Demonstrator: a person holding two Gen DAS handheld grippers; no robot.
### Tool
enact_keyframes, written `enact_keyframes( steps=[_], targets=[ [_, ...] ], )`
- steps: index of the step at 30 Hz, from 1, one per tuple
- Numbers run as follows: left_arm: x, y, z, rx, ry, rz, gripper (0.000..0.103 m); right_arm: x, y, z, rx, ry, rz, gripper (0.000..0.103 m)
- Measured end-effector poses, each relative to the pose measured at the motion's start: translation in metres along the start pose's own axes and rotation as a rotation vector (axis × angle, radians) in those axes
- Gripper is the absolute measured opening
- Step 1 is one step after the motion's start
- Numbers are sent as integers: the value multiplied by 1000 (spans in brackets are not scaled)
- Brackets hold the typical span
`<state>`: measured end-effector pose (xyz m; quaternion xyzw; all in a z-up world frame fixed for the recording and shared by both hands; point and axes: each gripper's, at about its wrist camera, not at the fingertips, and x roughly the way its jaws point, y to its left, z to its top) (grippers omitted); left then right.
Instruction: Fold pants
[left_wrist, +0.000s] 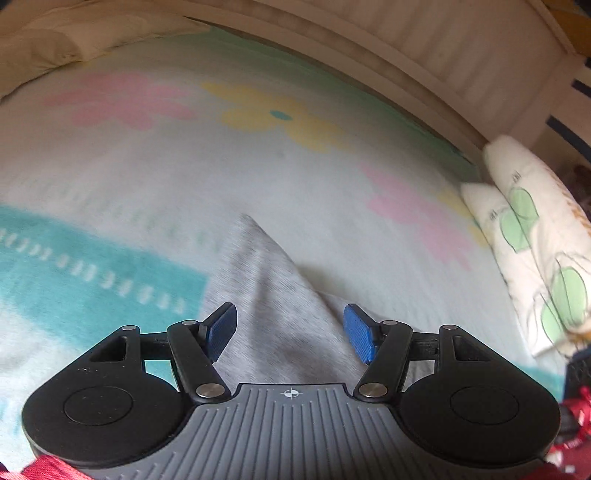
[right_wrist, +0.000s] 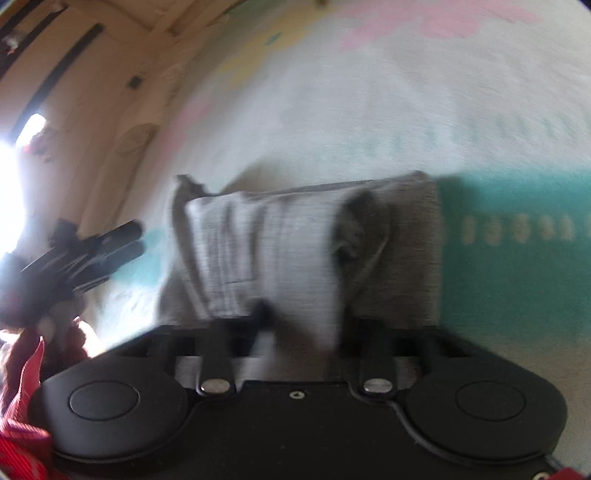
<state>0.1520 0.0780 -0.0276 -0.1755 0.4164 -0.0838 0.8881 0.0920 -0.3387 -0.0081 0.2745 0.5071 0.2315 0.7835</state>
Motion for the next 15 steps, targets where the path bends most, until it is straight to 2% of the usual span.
enact_keyframes(
  steps=[2, 4, 5, 7, 9, 11, 12, 15],
  targets=[
    [-2, 4, 3, -10, -13, 14, 62, -7, 19, -4, -119, -36, -30, 26],
    [-6, 9, 5, -8, -23, 25, 62, -23, 46, -13, -289, -119, -42, 24],
    [-6, 9, 5, -1, -27, 33, 62, -33, 54, -16, -334, -171, -27, 23],
    [-4, 6, 6, 15, -32, 46, 62, -51, 57, -17, -333, -249, -13, 22],
    [2, 3, 6, 37, -30, 58, 62, -50, 47, -13, -292, -218, -95, 22],
    [10, -1, 6, 61, -19, 69, 62, -32, 24, -11, -181, -103, -204, 24],
    [15, -3, 6, 75, -14, 76, 62, -23, 14, -13, -138, -47, -231, 25],
    [25, -10, 6, 120, -6, 99, 62, -26, 11, -15, -140, -53, -203, 27]
  ],
)
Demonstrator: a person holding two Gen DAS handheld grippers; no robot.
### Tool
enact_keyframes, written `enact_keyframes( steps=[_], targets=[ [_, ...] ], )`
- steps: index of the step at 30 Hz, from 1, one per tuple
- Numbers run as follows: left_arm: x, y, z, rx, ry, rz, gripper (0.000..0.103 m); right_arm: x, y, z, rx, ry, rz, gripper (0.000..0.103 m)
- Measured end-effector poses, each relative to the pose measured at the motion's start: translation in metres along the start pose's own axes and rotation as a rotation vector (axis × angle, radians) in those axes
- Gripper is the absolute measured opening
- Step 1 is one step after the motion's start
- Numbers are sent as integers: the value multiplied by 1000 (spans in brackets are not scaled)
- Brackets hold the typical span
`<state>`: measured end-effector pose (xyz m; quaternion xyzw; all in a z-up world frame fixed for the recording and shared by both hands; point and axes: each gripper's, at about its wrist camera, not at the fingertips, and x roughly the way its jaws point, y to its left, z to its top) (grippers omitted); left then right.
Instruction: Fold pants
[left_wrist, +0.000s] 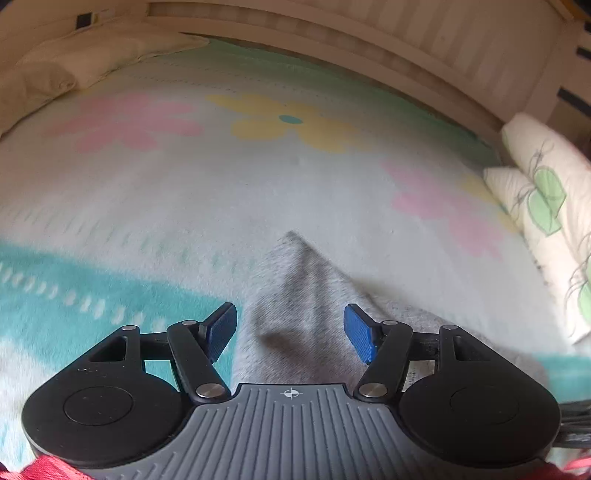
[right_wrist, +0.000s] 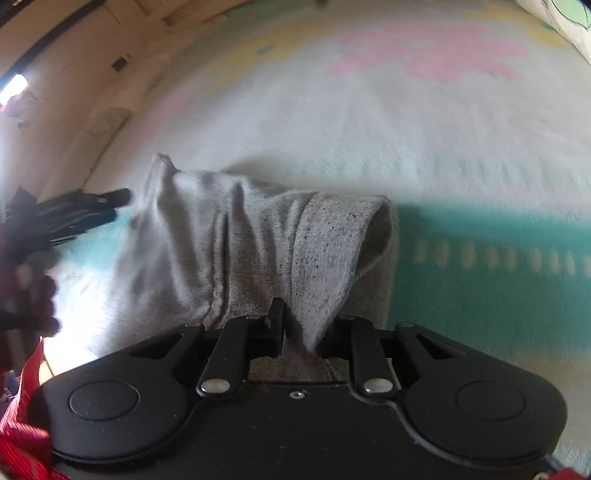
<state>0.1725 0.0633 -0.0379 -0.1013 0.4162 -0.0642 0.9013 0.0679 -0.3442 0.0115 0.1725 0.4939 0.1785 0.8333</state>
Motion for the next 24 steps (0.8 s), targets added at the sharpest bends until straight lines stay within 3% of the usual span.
enact_keyframes(
  steps=[4, 8, 13, 16, 24],
  targets=[
    [14, -15, 5, 85, -1, 27, 62, -3, -1, -1, -1, 4, -2, 31],
    [39, -14, 14, 142, -5, 128, 62, 1, -1, 4, 18, 13, 6, 34],
    [63, 17, 22, 30, 51, 134, 65, 6, -2, 5, 22, 18, -16, 47],
    [64, 24, 23, 23, 55, 133, 68, 4, -10, 6, 40, 23, -19, 52],
    [31, 38, 29, -22, -35, 203, 66, -5, -8, 6, 23, 3, -56, 55]
  ],
)
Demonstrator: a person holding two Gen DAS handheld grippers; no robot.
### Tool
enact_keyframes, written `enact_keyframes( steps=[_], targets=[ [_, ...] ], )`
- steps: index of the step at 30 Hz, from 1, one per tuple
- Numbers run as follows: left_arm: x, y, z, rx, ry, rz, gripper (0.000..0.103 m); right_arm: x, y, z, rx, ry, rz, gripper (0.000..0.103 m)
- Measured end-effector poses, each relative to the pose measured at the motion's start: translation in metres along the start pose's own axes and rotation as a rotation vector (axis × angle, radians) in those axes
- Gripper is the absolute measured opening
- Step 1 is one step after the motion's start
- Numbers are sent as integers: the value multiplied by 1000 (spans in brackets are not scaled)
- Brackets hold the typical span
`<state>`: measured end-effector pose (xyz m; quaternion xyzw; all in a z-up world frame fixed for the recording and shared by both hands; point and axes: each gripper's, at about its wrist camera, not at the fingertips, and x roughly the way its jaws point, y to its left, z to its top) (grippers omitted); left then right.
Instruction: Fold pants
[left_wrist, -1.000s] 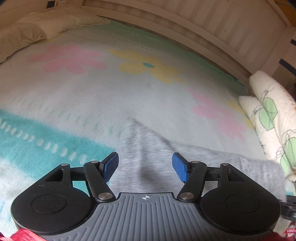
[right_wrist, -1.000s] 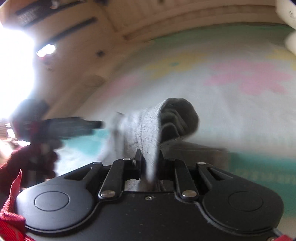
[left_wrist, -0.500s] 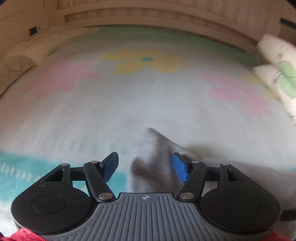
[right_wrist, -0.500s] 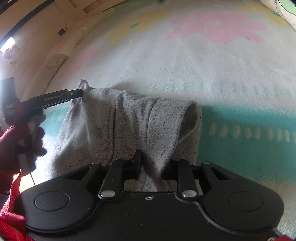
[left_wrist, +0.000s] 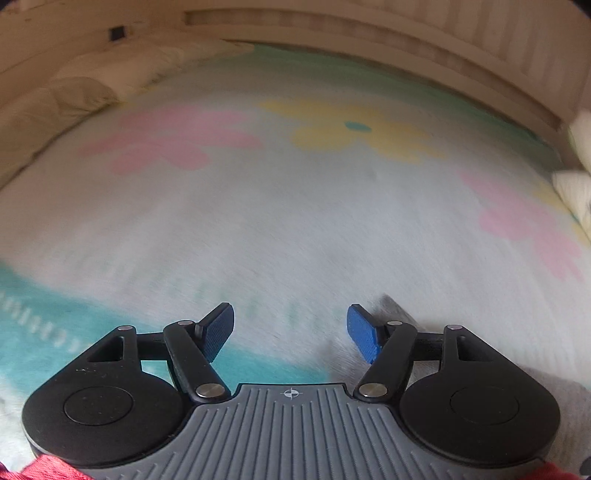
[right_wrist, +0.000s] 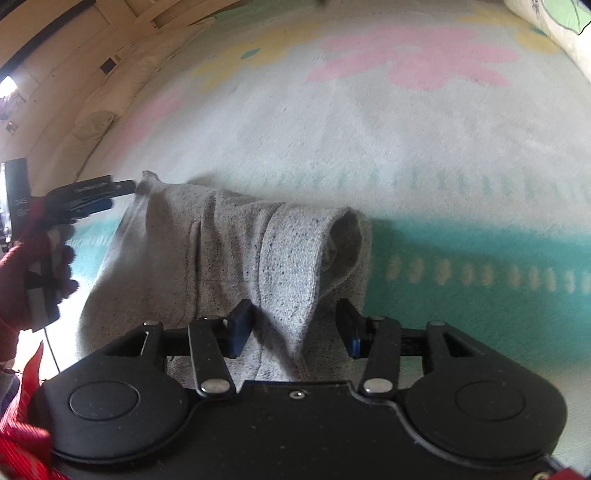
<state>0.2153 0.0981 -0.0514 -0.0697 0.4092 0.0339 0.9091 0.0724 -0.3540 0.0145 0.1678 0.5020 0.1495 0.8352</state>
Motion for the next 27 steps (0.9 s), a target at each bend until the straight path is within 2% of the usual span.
enact_keyframes(
  steps=[3, 5, 14, 17, 20, 24, 27],
  targets=[
    [-18, 8, 2, -44, -21, -34, 66, -5, -2, 1, 24, -21, -2, 56],
    [-30, 5, 1, -35, -28, -77, 66, -10, -5, 3, 36, -43, 0, 58],
    [-70, -42, -25, 149, -5, -258, 66, -28, 0, 22, 34, -148, -20, 60],
    [-71, -53, -33, 181, 18, -284, 66, -33, -1, 25, 60, -227, -11, 61],
    [-68, -64, -42, 221, 41, -293, 66, -30, 8, 26, 7, -263, 15, 54],
    [-62, -74, -51, 265, 66, -297, 66, -20, 28, 28, -99, -281, 7, 49],
    [-55, -80, -61, 292, 96, -292, 66, -6, 38, 27, -157, -249, -29, 47]
  ],
)
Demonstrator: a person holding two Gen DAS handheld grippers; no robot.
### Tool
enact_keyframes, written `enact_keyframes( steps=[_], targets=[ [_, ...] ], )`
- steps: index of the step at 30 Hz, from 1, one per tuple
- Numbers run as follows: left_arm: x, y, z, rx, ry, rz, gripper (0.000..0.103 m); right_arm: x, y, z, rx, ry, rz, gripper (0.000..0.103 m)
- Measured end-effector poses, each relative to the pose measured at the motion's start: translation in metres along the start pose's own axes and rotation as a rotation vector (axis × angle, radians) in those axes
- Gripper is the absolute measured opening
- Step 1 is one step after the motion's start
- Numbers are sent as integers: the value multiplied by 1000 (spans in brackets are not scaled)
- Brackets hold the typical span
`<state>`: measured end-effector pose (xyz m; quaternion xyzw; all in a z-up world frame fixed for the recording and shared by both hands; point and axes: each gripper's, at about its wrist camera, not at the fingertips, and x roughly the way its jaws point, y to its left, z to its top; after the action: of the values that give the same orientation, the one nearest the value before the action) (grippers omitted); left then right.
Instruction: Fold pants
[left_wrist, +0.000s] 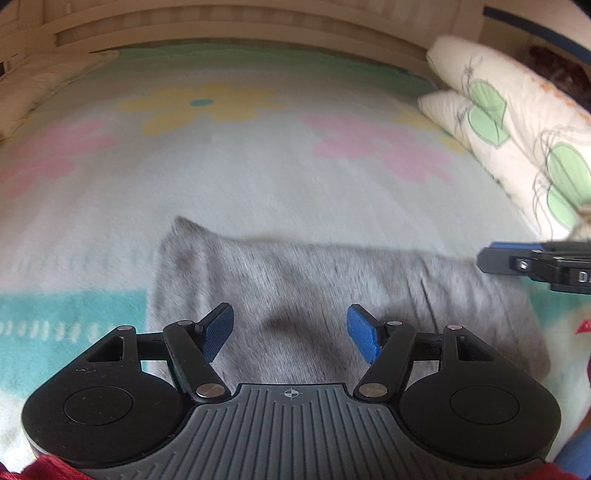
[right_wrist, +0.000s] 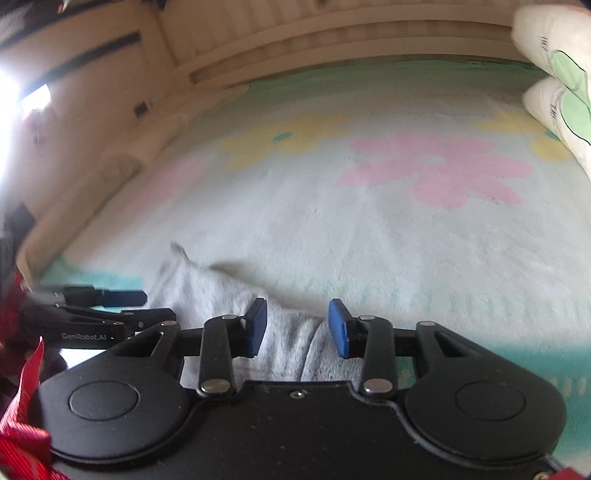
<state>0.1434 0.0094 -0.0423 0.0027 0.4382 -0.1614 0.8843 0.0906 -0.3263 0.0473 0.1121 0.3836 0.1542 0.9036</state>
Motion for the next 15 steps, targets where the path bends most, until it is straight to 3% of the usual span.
enact_keyframes(
  steps=[4, 10, 11, 15],
  targets=[
    [15, -6, -12, 24, 51, 6, 66, 16, 6, -8, -73, 65, -90, 48],
    [22, -14, -17, 61, 53, 29, 68, 26, 0, -14, -74, 91, -118, 52],
    [22, -14, -16, 56, 54, 27, 68, 29, -2, -15, -62, 106, -118, 56],
    [22, -13, -15, 63, 58, 28, 68, 42, -25, -25, 109, 194, -28, 56]
  ],
)
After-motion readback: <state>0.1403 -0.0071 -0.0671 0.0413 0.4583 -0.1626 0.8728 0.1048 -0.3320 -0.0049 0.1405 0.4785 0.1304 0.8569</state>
